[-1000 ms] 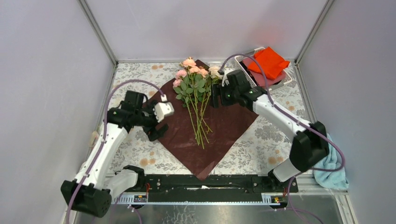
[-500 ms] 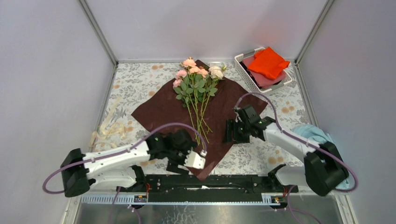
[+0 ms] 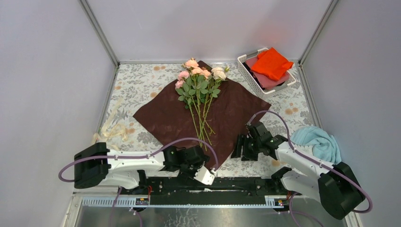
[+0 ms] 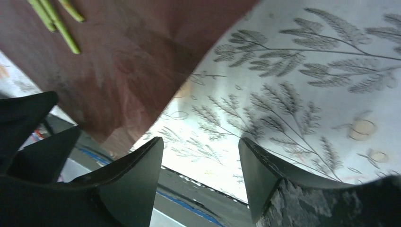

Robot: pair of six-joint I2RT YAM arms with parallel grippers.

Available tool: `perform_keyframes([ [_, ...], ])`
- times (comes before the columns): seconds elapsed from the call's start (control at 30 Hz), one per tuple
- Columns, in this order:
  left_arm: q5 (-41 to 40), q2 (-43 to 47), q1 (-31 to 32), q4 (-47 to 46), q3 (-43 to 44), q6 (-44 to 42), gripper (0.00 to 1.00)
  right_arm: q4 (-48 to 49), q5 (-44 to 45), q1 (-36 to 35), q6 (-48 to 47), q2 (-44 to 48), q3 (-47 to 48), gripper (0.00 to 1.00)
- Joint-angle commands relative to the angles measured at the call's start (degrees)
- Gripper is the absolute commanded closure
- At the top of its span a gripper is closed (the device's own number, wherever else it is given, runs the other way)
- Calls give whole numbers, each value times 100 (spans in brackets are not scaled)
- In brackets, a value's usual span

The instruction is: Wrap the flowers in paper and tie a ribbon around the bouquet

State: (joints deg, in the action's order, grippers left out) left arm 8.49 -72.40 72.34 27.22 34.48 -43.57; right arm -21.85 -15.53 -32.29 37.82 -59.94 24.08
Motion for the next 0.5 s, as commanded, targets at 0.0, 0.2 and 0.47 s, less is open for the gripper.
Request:
perform_keyframes([
  [0.0, -242, -184, 26, -740, -59, -114, 1, 841, -338, -57, 402, -262, -300, 32],
  [0.2, -737, -33, 26, -1038, -485, -384, 1, 1726, -545, -61, 606, -755, -280, 31],
  [0.47, -965, 205, 19, -1428, -662, -297, 35, 1500, -517, -70, 537, -838, 30, 32],
])
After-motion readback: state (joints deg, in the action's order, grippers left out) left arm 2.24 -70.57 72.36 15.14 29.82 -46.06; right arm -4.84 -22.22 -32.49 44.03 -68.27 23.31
